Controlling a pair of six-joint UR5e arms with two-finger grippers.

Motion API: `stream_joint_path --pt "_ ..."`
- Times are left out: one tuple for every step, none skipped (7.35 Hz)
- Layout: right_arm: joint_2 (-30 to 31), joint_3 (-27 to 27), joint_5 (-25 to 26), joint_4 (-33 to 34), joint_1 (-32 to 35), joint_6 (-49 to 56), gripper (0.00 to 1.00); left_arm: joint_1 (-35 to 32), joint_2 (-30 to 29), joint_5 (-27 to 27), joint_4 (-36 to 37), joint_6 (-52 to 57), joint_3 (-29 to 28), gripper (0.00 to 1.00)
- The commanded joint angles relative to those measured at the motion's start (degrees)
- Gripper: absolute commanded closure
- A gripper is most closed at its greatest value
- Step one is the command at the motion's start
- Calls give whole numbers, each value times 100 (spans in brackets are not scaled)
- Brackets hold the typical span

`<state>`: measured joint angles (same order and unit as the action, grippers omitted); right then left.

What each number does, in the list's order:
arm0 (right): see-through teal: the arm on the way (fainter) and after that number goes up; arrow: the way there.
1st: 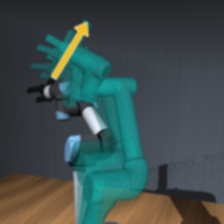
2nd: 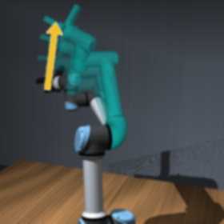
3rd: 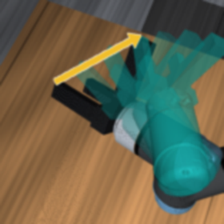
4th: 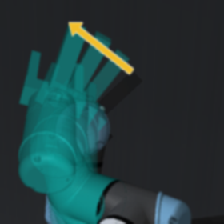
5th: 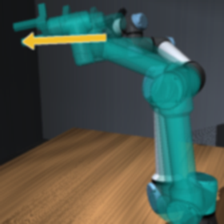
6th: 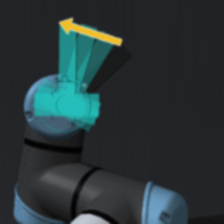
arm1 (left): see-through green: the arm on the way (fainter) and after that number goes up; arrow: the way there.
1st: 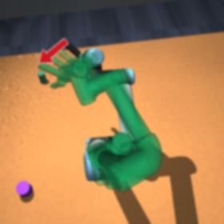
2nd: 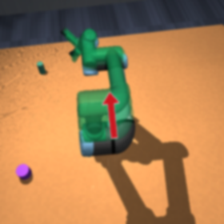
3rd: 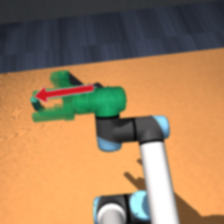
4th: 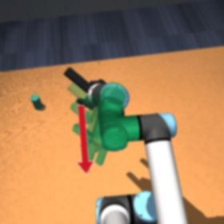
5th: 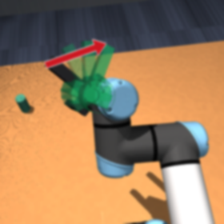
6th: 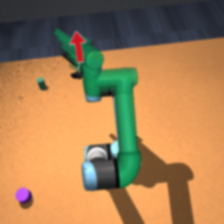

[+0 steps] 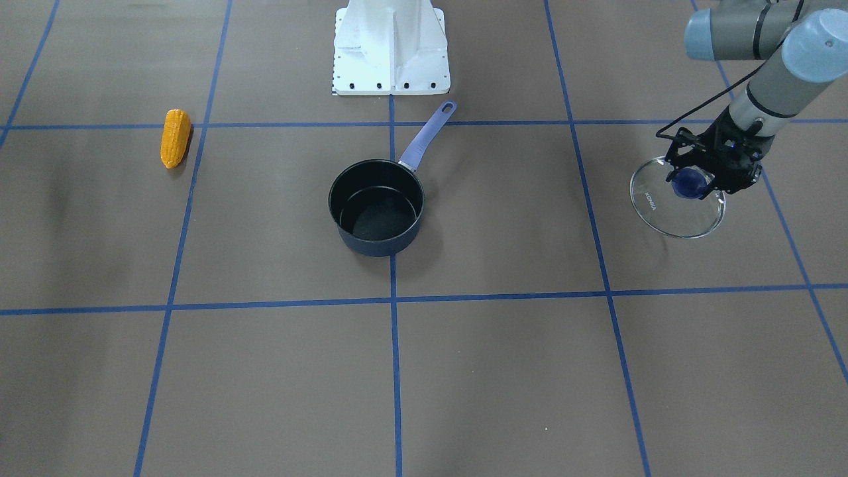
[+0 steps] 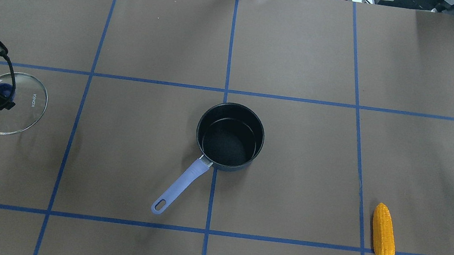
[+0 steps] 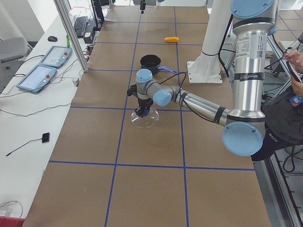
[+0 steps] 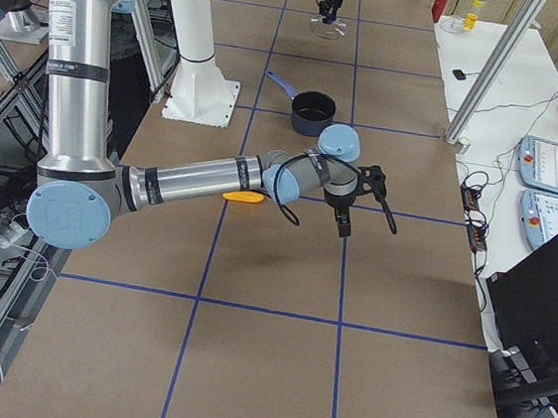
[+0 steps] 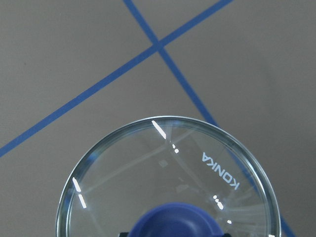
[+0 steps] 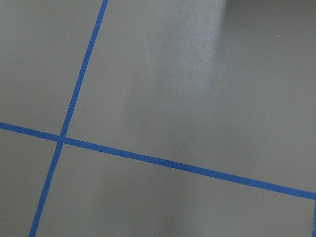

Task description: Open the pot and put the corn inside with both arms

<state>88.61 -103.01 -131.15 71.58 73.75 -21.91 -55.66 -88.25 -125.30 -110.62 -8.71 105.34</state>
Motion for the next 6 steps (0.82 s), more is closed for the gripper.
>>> stream_joint_path --pt "-2 0 1 -3 -1 3 0 3 53 -82 -1239 53 -1012 94" --pt "-2 0 1 5 -1 11 0 12 36 -82 -1408 53 -1163 92" --pt "-2 9 1 -3 -1 20 0 21 27 -82 -1409 44 -1173 80" --pt "-2 0 1 5 -1 20 0 21 -8 -74 -1409 44 -1191 51" --pt "-2 0 1 -3 -9 20 0 21 -26 -73 -1409 27 -1191 2" --pt "-2 0 -16 -3 -18 12 0 -40 -35 -82 -1383 1 -1139 1"
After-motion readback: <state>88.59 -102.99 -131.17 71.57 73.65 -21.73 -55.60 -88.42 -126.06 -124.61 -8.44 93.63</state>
